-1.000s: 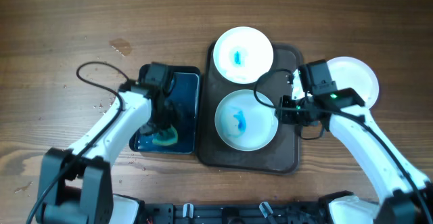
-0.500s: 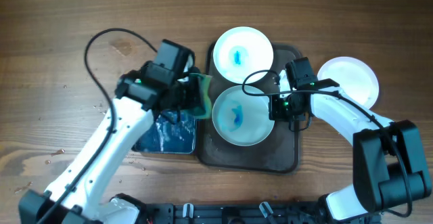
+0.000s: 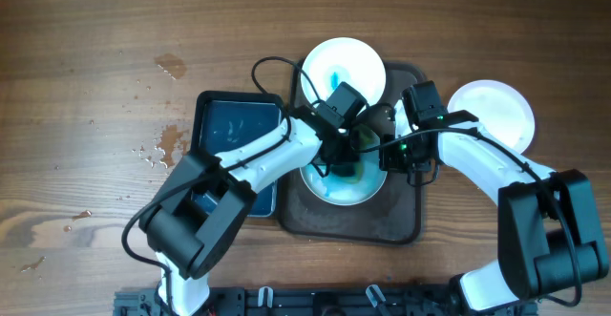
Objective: Clean dirty plates on tray and stack at the side
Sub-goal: 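Hold the plate with the right gripper and scrub it with the sponge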
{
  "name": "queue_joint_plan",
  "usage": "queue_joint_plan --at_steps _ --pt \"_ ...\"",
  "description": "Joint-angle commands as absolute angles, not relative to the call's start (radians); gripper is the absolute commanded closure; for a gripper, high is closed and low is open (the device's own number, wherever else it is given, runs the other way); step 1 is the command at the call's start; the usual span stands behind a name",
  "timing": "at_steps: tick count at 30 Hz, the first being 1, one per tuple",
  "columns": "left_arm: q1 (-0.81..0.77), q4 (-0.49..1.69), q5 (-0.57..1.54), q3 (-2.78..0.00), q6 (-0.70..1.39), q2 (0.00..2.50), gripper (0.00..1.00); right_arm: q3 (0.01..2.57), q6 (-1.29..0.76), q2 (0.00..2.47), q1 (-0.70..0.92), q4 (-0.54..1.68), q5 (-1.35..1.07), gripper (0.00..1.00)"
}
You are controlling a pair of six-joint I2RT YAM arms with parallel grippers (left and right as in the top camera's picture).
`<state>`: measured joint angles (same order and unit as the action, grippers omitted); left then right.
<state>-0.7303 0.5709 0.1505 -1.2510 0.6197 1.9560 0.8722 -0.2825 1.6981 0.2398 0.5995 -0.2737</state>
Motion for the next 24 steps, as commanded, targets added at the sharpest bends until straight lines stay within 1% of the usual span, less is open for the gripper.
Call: queue_joint_plan --at_steps 1,4,6,9,13,18,22,24 --pt "-0.637 0.707 -0.067 -1.213 0.645 1.97 0.96 0.857 -0.29 1.737 0.241 0.622 -0.21 0.96" --pt "-0.576 0.76 -0.084 -1.213 0.644 1.947 0.96 0.857 -0.29 1.737 0.241 0.622 -0.21 0.96" --pt "-0.559 0.756 -0.036 -1.213 0.632 1.936 0.96 0.857 -0.29 1.737 0.241 0.622 -0.21 0.96" --pt "-0.579 0.669 0.223 -1.212 0.576 1.939 0.96 0.857 -0.29 1.737 0.241 0.622 -0.21 0.96" --pt "-0.668 0.464 0.447 -1.21 0.596 1.981 0.96 0.857 -0.29 1.737 0.241 0.622 -0.21 0.96" --pt "-0.759 0.32 0.546 -1.21 0.665 2.047 0.96 0.857 -0.289 1.737 0.241 0.622 -0.21 0.96" --pt "-0.767 0.356 0.542 -1.21 0.659 2.052 0.96 0.857 -0.29 1.737 0.241 0.623 -0.21 0.96" --pt "-0.737 0.429 0.541 -1.21 0.659 2.051 0.96 0.857 -0.29 1.737 0.241 0.623 -0.21 0.96"
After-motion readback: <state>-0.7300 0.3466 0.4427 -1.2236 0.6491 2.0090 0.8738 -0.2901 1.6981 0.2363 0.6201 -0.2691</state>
